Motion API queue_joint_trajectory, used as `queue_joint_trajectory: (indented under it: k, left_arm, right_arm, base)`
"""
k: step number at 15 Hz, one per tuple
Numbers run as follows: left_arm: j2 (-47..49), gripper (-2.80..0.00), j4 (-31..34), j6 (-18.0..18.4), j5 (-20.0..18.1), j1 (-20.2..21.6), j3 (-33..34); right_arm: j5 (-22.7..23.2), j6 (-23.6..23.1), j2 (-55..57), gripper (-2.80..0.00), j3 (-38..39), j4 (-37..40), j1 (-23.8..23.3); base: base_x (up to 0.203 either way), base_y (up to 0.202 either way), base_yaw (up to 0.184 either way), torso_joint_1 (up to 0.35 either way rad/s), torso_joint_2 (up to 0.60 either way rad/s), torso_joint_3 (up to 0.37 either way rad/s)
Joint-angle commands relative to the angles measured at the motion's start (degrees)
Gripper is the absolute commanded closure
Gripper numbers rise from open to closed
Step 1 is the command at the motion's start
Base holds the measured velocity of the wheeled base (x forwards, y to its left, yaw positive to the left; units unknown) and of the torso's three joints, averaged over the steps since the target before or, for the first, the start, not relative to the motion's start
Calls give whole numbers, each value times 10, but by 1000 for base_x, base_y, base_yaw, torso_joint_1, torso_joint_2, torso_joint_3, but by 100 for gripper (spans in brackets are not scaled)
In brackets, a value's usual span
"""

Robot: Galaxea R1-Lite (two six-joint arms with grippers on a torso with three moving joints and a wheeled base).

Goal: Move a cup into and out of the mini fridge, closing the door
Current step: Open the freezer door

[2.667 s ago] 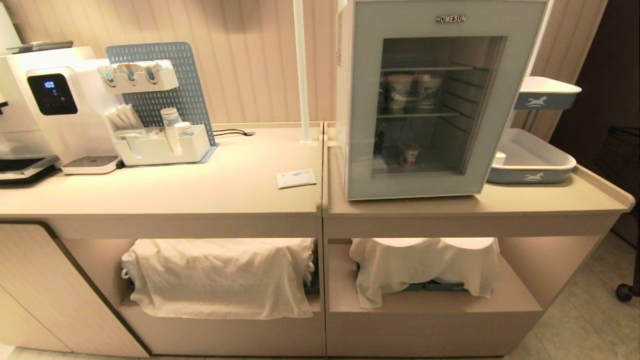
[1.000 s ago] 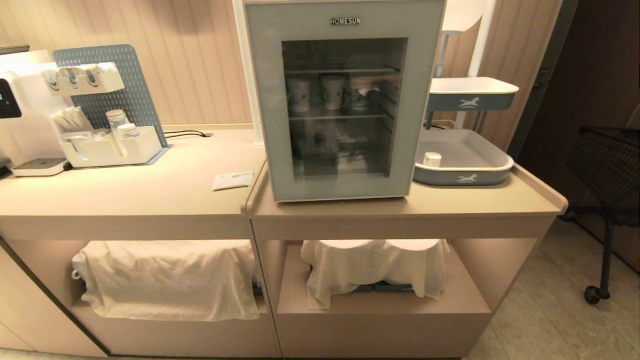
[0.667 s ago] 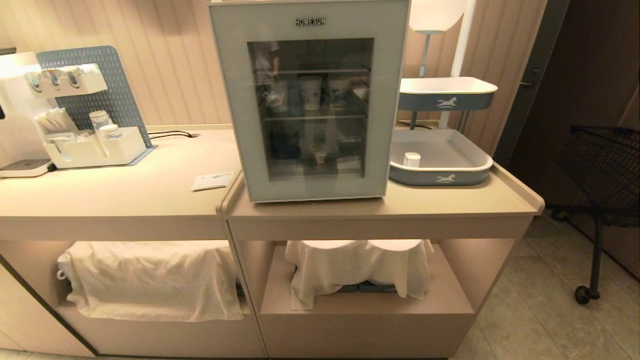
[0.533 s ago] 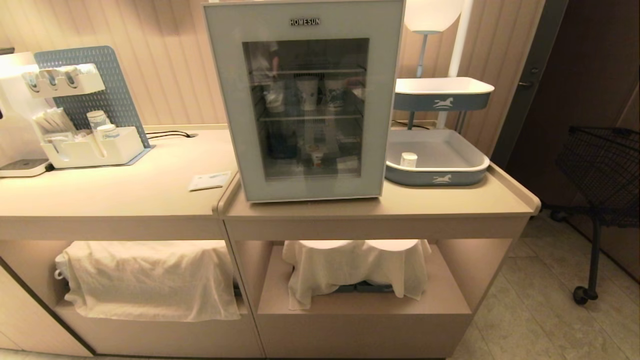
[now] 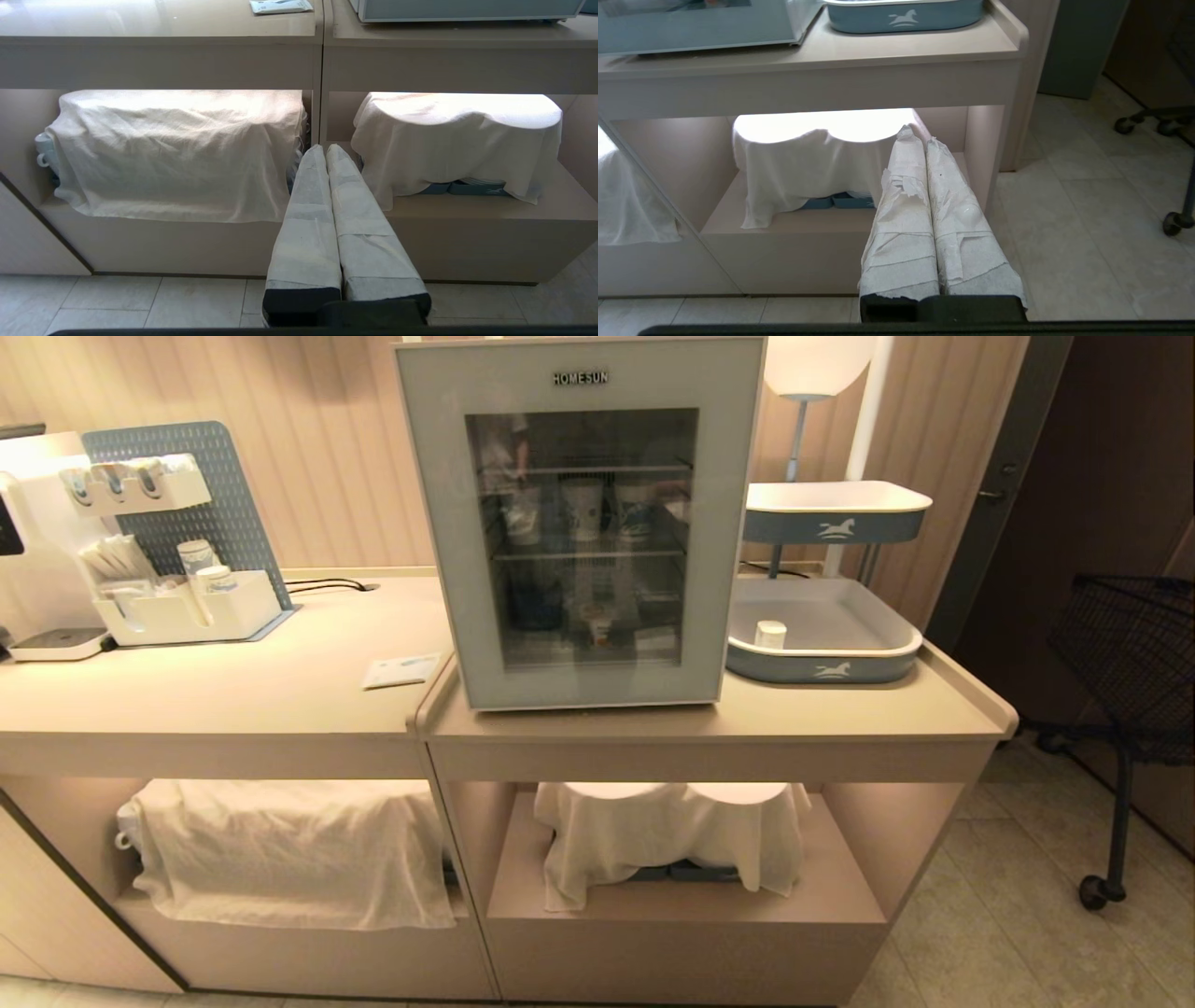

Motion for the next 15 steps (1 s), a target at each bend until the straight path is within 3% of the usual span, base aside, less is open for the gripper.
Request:
queue_joint_trajectory:
  k: [1, 7, 15]
  left_arm:
    - [0, 0, 0, 0, 1, 0, 0]
    - [0, 0, 1, -4, 1, 0, 0]
    - [0, 0, 2, 10, -1, 0, -1]
  right_arm:
    - [0, 0, 1, 0, 5, 0, 0]
    - [0, 0, 1, 0, 5, 0, 0]
    - [0, -1, 1, 0, 5, 0, 0]
  base:
    - [66, 0, -2, 2, -2, 2]
    - [174, 0, -1, 3, 4, 0]
    - [0, 0, 0, 0, 0, 0]
